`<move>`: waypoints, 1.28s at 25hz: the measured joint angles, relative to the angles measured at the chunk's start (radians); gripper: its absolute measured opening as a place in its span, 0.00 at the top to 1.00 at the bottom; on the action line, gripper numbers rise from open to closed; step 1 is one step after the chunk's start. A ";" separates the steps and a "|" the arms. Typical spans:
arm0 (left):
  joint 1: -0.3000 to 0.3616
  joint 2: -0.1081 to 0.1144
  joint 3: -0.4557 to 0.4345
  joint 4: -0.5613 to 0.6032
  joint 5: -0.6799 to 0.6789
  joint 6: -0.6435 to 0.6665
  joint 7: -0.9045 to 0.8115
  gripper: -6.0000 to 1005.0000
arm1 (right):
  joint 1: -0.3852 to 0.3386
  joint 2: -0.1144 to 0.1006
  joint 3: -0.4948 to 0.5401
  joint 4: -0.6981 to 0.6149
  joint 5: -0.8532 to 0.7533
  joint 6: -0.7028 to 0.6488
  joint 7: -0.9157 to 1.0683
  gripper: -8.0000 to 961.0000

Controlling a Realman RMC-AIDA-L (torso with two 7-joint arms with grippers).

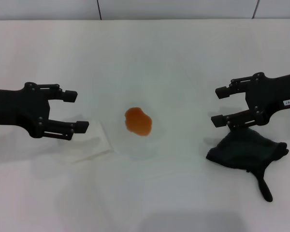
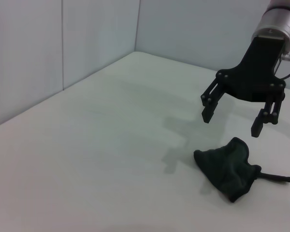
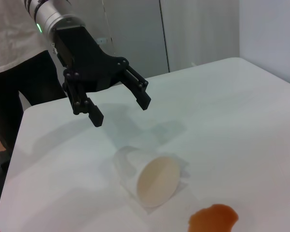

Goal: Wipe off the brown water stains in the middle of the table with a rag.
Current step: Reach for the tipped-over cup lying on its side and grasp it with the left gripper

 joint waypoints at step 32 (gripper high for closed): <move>-0.023 0.016 0.009 0.059 0.023 0.012 -0.143 0.13 | 0.000 0.000 0.008 0.000 0.003 0.009 -0.027 0.18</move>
